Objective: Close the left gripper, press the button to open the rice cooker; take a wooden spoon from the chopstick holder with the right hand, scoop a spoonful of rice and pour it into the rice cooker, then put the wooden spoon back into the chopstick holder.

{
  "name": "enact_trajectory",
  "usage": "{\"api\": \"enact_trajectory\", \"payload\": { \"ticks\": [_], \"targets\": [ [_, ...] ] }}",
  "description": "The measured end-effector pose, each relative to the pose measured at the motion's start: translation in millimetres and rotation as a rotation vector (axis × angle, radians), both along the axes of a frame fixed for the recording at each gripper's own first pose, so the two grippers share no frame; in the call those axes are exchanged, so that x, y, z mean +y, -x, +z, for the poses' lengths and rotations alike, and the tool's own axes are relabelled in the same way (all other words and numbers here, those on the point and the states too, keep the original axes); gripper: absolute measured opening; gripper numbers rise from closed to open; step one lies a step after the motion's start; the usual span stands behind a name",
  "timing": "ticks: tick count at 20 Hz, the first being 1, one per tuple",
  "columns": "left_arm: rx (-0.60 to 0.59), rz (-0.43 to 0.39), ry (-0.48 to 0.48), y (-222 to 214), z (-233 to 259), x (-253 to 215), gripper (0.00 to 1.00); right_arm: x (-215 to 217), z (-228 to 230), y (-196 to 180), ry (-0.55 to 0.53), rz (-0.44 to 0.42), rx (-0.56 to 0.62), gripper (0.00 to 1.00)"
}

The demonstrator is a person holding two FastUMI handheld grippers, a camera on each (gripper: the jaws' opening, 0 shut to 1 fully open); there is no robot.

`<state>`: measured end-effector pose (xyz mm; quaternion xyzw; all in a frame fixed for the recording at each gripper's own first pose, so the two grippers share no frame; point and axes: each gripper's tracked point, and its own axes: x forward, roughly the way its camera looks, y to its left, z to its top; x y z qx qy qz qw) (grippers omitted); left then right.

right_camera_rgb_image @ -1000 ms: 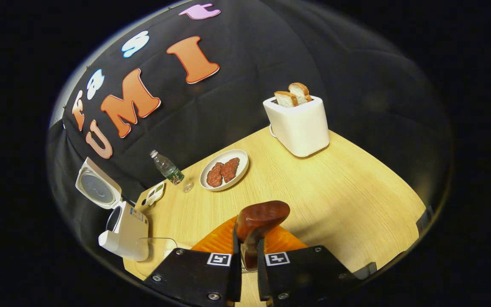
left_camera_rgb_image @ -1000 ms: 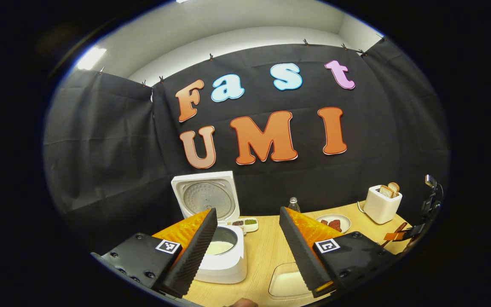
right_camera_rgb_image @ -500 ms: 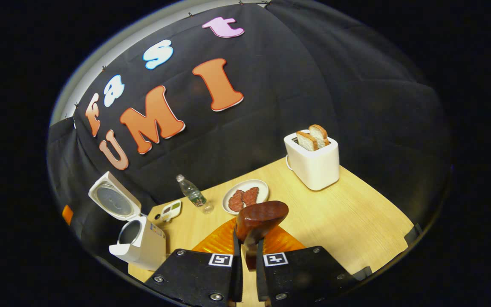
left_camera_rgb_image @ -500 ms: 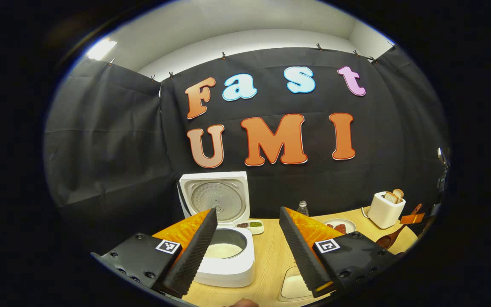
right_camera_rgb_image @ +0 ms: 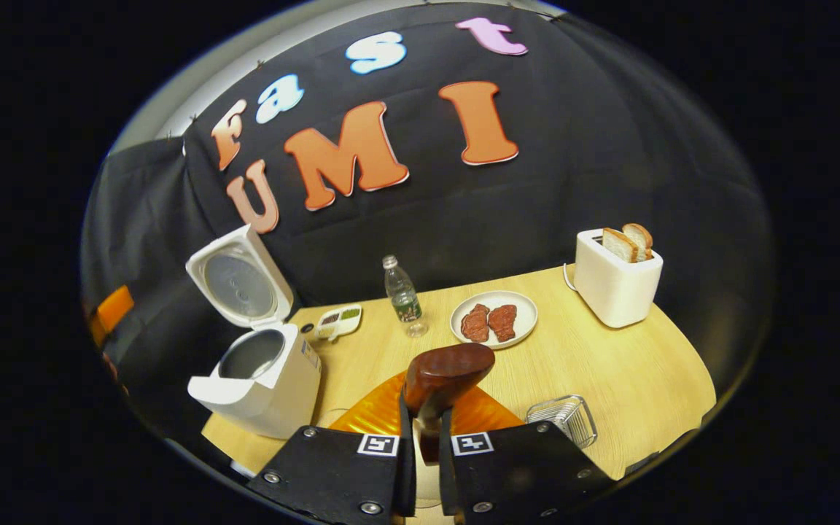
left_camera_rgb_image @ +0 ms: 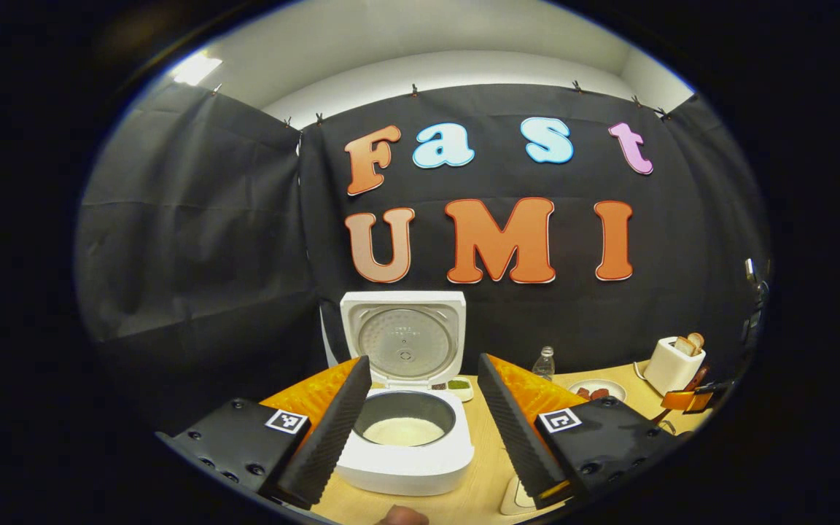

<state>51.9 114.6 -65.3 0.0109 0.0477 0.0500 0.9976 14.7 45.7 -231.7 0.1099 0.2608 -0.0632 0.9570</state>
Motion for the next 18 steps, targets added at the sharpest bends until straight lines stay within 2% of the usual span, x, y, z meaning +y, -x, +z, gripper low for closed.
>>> {"api": "enact_trajectory", "payload": {
  "ticks": [2,3,5,8,11,12,15,18],
  "targets": [
    [0.015,0.012,0.005,0,-7,12,0.96,11,-24,-2,0.062,0.029,0.043,0.12],
    [0.021,0.02,0.004,1,-9,18,0.99,13,-36,-3,0.107,0.039,0.065,0.12],
    [0.03,0.041,0.0,3,-14,31,0.96,19,-53,-7,0.171,0.044,0.091,0.12],
    [0.039,0.074,-0.005,2,-17,51,0.99,26,-77,-7,0.25,0.055,0.12,0.12],
    [0.056,0.097,-0.004,0,-23,64,0.96,37,-85,-8,0.336,0.079,0.1,0.12],
    [0.062,0.099,-0.006,-1,-25,67,0.99,42,-86,-7,0.352,0.088,0.099,0.12],
    [0.08,0.088,-0.018,-7,-30,70,0.99,51,-87,-1,0.348,0.081,0.078,0.12],
    [0.102,0.054,-0.025,-15,-37,65,0.96,64,-90,6,0.265,0.059,0.071,0.12]
  ]
}}
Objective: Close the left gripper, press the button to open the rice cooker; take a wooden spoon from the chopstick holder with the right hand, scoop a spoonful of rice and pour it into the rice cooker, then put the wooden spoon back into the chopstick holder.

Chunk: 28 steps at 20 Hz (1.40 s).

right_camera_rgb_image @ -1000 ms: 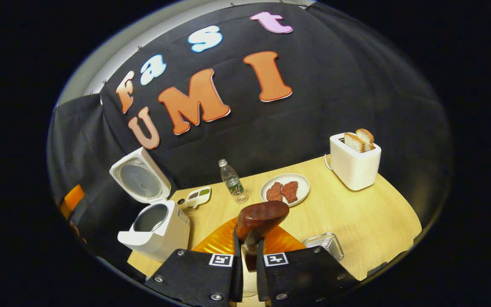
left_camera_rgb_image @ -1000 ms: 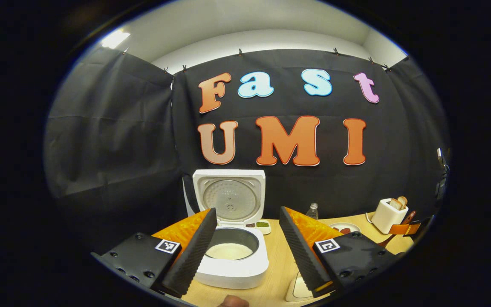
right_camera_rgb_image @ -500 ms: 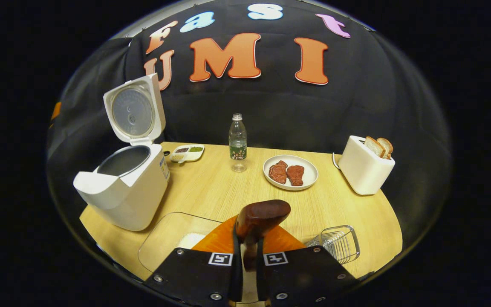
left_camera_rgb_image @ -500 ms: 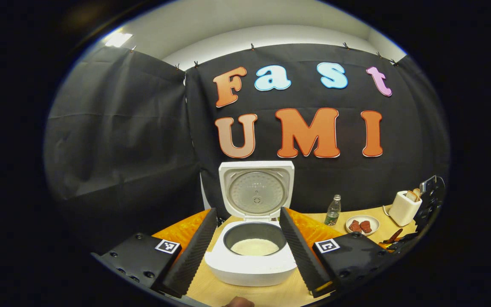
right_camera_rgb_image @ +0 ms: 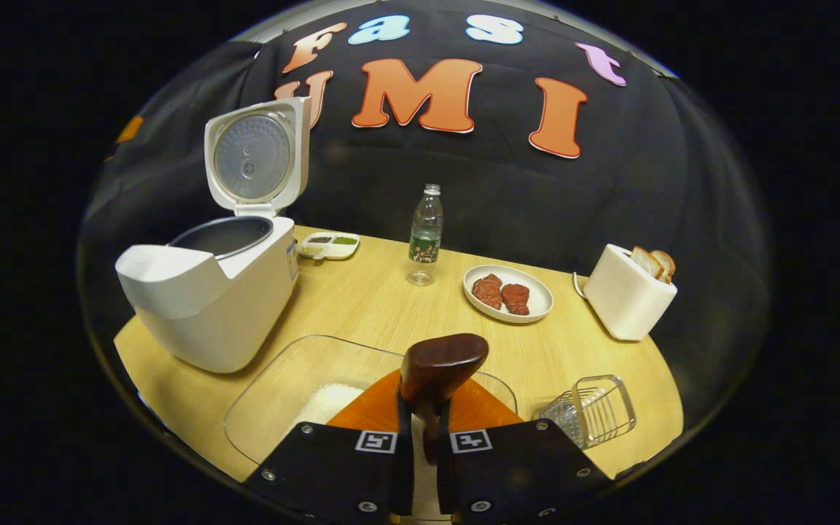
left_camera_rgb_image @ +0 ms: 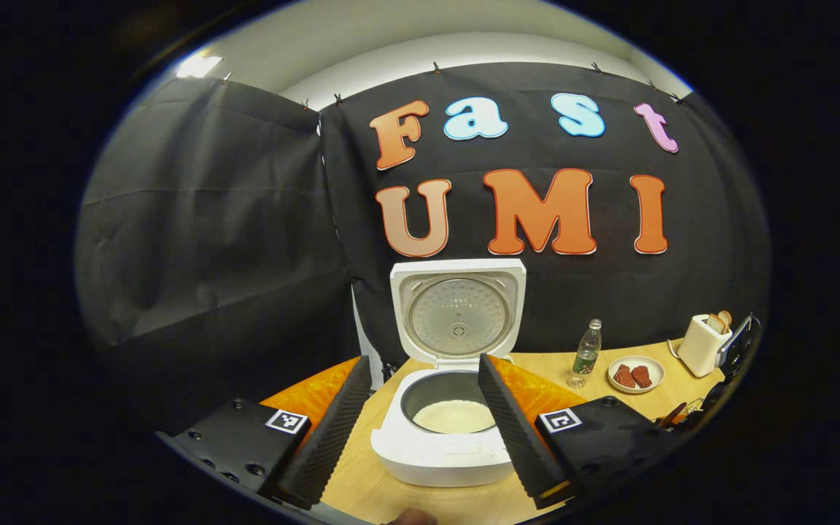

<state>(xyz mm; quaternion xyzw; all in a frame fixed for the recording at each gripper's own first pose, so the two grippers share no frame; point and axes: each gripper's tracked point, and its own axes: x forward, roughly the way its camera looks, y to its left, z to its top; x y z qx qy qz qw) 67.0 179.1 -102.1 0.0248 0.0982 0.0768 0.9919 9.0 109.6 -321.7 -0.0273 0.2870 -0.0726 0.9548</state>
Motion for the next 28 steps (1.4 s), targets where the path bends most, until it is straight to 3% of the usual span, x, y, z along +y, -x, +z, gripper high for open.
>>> {"api": "enact_trajectory", "payload": {
  "ticks": [4,9,17,23,28],
  "targets": [
    [0.029,-0.048,-0.029,-9,-9,-5,0.96,32,-3,3,-0.208,-0.037,0.006,0.12],
    [0.044,-0.088,-0.037,-14,-13,-4,0.99,58,-6,0,-0.368,-0.063,0.044,0.12],
    [0.05,-0.081,-0.017,-14,-16,16,0.99,46,-18,-1,-0.669,-0.245,0.124,0.12],
    [0.055,-0.088,-0.007,-11,-18,12,0.99,25,-24,2,-0.908,-0.32,0.119,0.12],
    [0.052,-0.108,-0.011,-9,-15,-1,0.99,3,-7,7,-1.033,-0.34,0.052,0.12]
  ]
}}
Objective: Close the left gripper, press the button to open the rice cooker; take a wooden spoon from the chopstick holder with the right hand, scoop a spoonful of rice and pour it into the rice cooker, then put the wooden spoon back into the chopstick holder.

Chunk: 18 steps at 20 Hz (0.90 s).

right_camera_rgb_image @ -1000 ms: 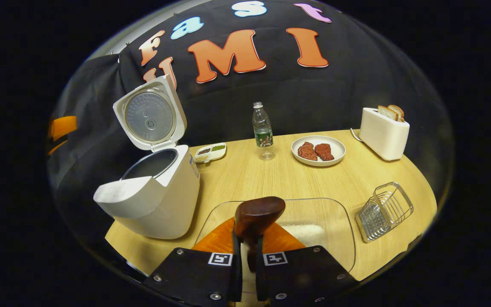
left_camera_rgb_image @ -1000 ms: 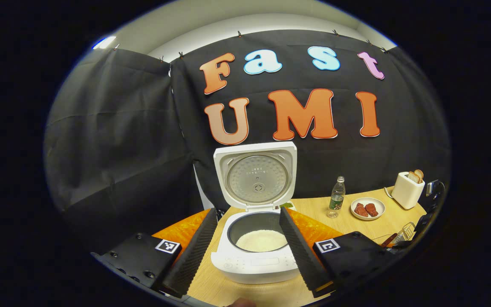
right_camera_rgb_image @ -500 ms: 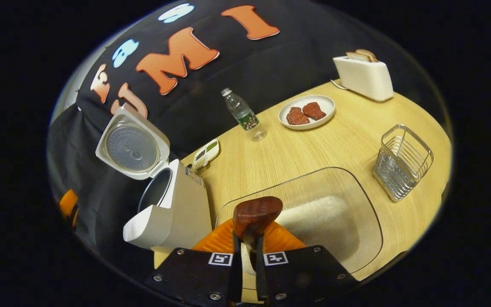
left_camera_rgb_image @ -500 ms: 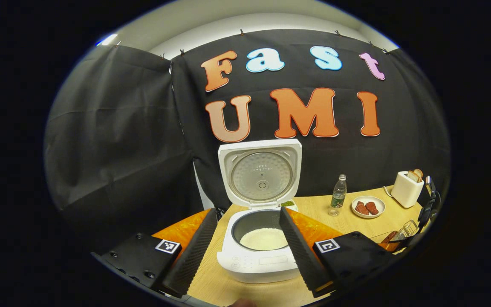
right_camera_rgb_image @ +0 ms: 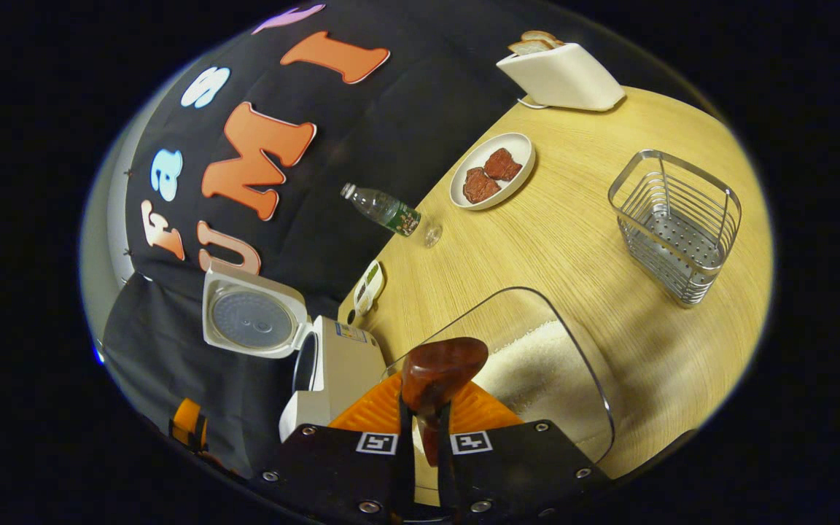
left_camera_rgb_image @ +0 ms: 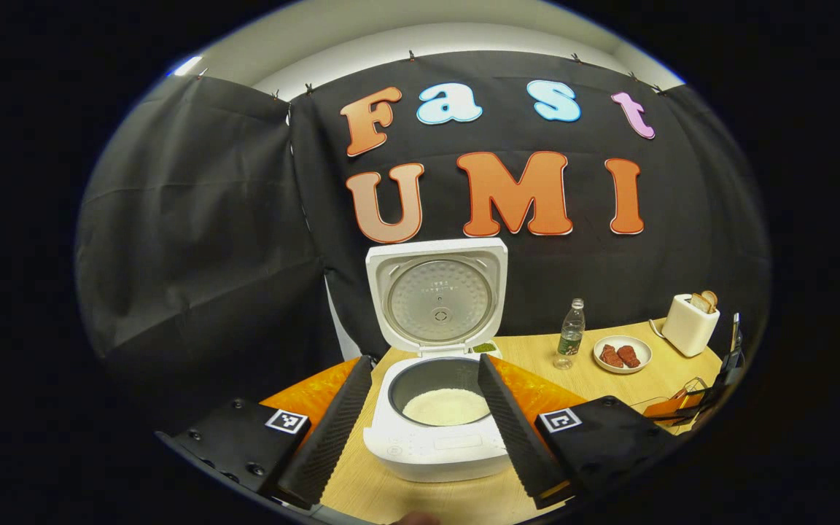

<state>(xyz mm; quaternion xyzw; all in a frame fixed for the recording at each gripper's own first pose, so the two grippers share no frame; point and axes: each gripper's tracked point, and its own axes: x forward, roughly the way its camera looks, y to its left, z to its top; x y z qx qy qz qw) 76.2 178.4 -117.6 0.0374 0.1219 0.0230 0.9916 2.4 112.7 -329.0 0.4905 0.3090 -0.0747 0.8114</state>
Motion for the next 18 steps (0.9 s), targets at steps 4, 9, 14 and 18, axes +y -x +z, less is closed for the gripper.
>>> {"api": "enact_trajectory", "payload": {
  "ticks": [4,9,14,18],
  "targets": [
    [-0.019,-0.006,0.013,-1,10,-16,0.96,-27,17,3,-0.081,-0.054,-0.035,0.12],
    [-0.04,0.003,0.025,6,15,-26,0.99,-48,54,-5,-0.251,-0.13,-0.102,0.12],
    [-0.068,0.055,0.029,15,22,-14,0.99,-37,93,-30,-0.427,-0.143,-0.161,0.12],
    [-0.104,0.091,0.02,30,30,2,0.96,-2,119,-63,-0.531,-0.086,-0.176,0.12]
  ]
}}
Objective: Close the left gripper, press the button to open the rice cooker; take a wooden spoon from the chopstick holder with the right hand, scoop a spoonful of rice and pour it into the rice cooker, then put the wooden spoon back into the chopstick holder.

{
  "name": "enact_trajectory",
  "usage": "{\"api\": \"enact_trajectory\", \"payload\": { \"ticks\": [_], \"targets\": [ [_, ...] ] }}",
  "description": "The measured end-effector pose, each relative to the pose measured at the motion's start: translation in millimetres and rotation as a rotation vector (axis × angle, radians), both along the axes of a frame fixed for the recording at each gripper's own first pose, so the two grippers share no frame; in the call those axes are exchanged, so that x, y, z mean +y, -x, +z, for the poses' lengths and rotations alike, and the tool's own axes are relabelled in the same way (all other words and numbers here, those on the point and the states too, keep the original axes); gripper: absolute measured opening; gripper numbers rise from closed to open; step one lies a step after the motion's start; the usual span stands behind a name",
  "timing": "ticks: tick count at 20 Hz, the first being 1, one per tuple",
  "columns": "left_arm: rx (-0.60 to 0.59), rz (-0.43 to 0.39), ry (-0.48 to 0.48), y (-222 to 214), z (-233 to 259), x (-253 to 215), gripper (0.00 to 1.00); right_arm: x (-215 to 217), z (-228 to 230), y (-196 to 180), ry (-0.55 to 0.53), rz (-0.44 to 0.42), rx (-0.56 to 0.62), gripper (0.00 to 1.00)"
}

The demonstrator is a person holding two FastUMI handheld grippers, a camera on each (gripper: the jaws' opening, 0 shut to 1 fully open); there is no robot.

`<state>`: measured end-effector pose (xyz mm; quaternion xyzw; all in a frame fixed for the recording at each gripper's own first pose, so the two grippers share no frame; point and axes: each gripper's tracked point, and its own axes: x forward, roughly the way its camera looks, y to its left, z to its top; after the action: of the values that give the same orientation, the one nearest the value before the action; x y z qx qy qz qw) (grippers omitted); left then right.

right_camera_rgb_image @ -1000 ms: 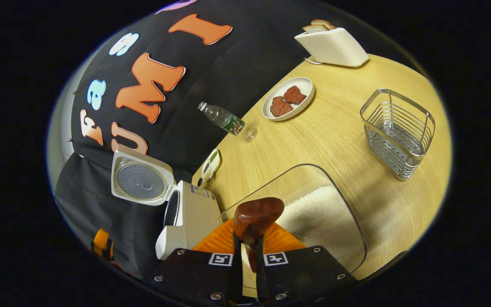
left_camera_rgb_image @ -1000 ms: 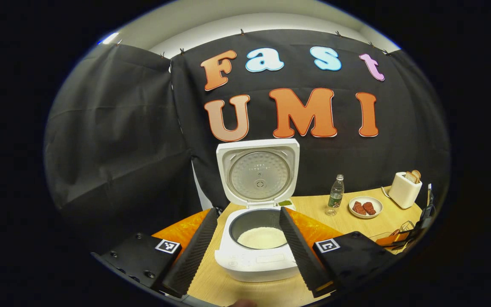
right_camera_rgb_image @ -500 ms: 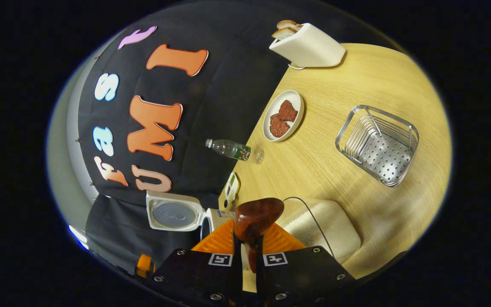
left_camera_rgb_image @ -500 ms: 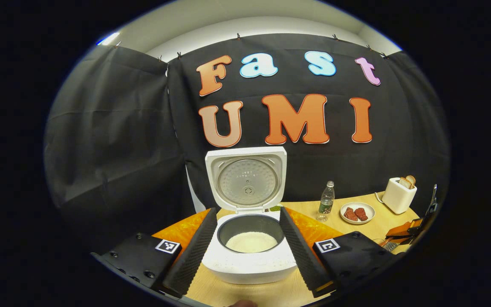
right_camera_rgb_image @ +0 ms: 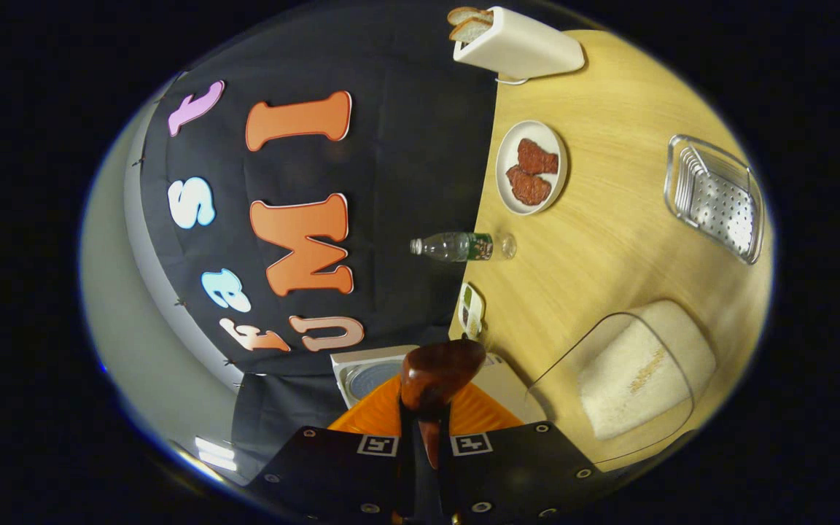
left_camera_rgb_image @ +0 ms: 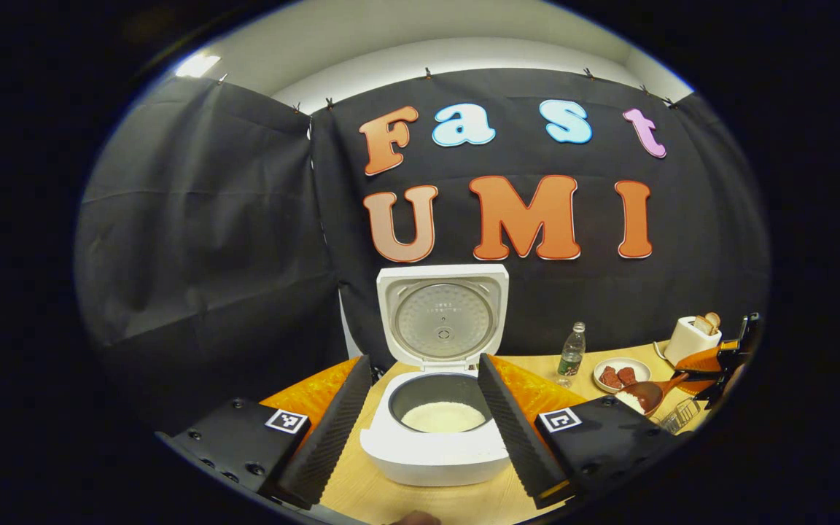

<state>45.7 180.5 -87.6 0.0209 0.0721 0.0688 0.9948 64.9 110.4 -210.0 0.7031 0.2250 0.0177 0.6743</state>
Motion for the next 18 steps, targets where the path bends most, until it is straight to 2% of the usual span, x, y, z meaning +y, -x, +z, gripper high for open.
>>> {"api": "enact_trajectory", "payload": {
  "ticks": [1,2,5,7,11,13,14,16,18],
  "targets": [
    [-0.01,0.01,-0.002,4,2,5,0.99,10,6,-9,-0.023,0.016,-0.007,0.12],
    [-0.019,0.022,-0.002,10,3,12,0.96,19,11,-19,-0.035,0.032,-0.011,0.12],
    [-0.044,0.07,0.001,21,8,34,1.0,53,26,-44,-0.055,0.092,-0.024,0.12],
    [-0.045,0.099,0.007,29,6,48,0.96,76,35,-63,-0.037,0.14,-0.037,0.12],
    [-0.035,0.166,0.01,43,-1,74,1.0,115,53,-98,0.004,0.217,-0.077,0.12],
    [-0.026,0.189,0.017,49,-6,81,0.96,133,61,-119,0.015,0.234,-0.091,0.12],
    [-0.026,0.208,0.015,52,-9,88,0.99,142,63,-129,0.023,0.236,-0.094,0.12],
    [-0.013,0.246,0.022,54,-14,103,0.96,158,63,-145,0.045,0.248,-0.098,0.12],
    [0.002,0.272,0.034,57,-21,115,0.99,172,60,-157,0.072,0.263,-0.093,0.12]
  ]
}}
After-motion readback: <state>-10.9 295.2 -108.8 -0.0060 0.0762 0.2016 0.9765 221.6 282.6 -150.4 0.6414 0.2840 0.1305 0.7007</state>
